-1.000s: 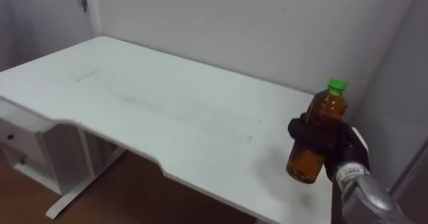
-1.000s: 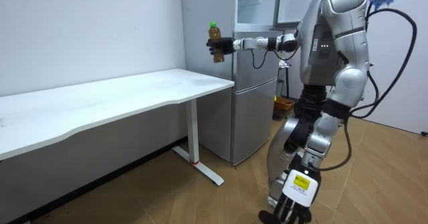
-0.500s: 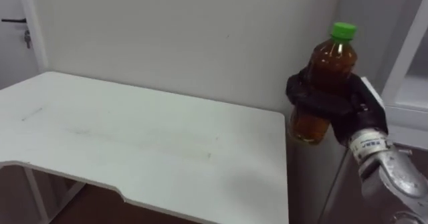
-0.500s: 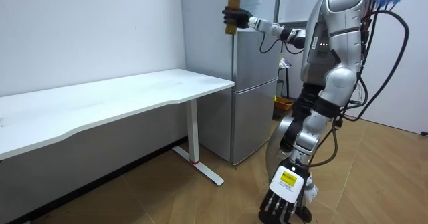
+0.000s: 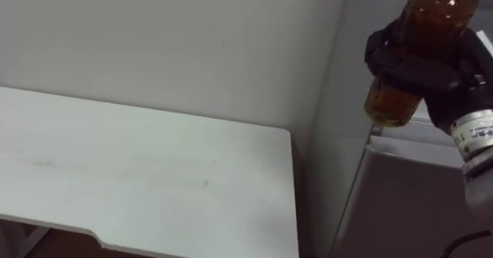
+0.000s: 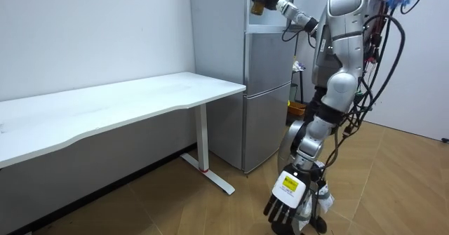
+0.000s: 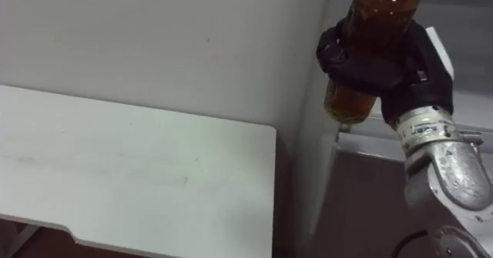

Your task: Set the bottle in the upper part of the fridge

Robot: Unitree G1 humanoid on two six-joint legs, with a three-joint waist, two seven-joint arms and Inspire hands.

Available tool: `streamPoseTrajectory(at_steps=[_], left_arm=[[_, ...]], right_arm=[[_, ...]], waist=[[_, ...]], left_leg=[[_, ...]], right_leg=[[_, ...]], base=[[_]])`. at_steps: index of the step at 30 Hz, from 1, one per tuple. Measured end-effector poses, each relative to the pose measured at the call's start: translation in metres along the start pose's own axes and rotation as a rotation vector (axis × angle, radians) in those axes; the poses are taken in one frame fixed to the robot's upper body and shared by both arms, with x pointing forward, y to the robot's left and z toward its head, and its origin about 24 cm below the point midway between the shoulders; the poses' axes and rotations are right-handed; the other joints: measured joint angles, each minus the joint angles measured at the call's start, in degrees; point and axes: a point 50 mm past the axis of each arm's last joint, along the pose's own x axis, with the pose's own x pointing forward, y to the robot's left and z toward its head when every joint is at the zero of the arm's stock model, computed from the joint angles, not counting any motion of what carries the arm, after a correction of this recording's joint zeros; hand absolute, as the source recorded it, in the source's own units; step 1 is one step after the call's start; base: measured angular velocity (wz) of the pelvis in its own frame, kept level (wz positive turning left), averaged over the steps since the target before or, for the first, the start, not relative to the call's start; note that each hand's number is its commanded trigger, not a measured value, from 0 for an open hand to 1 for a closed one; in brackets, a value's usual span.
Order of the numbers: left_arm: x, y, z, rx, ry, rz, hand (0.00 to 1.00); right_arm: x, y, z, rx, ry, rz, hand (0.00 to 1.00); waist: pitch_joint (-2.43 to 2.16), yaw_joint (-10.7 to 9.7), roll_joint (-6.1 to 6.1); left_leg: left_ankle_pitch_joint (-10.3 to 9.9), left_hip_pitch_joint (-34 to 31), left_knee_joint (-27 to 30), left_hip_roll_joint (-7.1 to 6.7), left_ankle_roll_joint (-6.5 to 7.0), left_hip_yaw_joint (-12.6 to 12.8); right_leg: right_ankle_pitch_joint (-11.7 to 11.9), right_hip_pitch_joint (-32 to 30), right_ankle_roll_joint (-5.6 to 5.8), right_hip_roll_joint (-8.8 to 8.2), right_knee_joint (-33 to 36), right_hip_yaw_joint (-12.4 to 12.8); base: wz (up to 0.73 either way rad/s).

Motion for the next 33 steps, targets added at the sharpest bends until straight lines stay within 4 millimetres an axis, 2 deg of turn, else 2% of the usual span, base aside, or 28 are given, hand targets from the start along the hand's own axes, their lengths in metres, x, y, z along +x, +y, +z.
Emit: streamPoseTrajectory(at_steps=[4,15,18,20,24,29,33], left_arm=[[0.000,0.002,-0.004,-0.002,0.014,0.033,0.00],[0.000,0.004,-0.004,0.003,0.012,0.077,0.00],[0.000,0.006,-0.004,0.020,0.010,0.082,0.00],[0.000,0.006,-0.004,0.019,0.010,0.086,0.00],[0.000,0.007,-0.005,0.023,0.011,0.087,0.00],[0.000,0.008,-0.005,0.017,0.013,0.090,0.00],[0.000,0.009,-0.006,0.008,0.019,0.093,0.00]], right_arm=[[0.001,-0.010,0.005,0.013,-0.020,-0.074,1.00],[0.002,-0.020,0.013,0.003,-0.044,-0.121,1.00],[0.002,-0.023,0.015,-0.013,-0.047,-0.130,1.00],[0.002,-0.024,0.014,-0.014,-0.045,-0.136,1.00],[0.004,-0.032,0.012,0.002,-0.016,-0.172,1.00],[0.005,-0.042,0.005,0.005,0.022,-0.227,1.00],[0.005,-0.056,-0.005,-0.015,0.073,-0.292,1.00]], waist=[[0.00,-1.0,-0.26],[-0.06,-3.6,0.19],[-0.12,-3.5,0.19],[-0.18,-3.5,-0.01],[0.02,-2.5,-0.55],[0.00,-2.0,-1.45],[0.23,-1.2,-1.91]], left_leg=[[-0.2,0.0,0.0,0.27,-0.18,0.3],[-0.5,0.6,-0.3,0.83,-0.47,1.8],[-0.6,0.6,-0.3,1.13,-0.68,2.2],[-0.6,0.7,-0.3,1.29,-0.83,2.4],[-0.8,1.6,-0.5,1.69,-1.21,2.9],[-0.9,1.7,-0.5,2.10,-1.53,3.1],[-1.1,1.5,-0.3,2.24,-1.97,3.0]], right_leg=[[0.1,-0.1,-0.12,0.07,-0.1,0.0],[0.2,-0.3,-0.38,0.80,-0.1,1.6],[0.4,-0.3,-0.59,1.05,-0.1,1.6],[0.4,-0.3,-0.61,1.29,-0.1,2.6],[0.4,0.0,-0.64,1.84,-0.1,4.4],[0.6,0.0,-0.92,2.04,-0.1,4.4],[0.6,0.3,-0.93,2.03,-0.3,4.2]], base=[[-0.08],[-0.08],[-0.07],[-0.08],[-0.10],[-0.02],[0.00]])
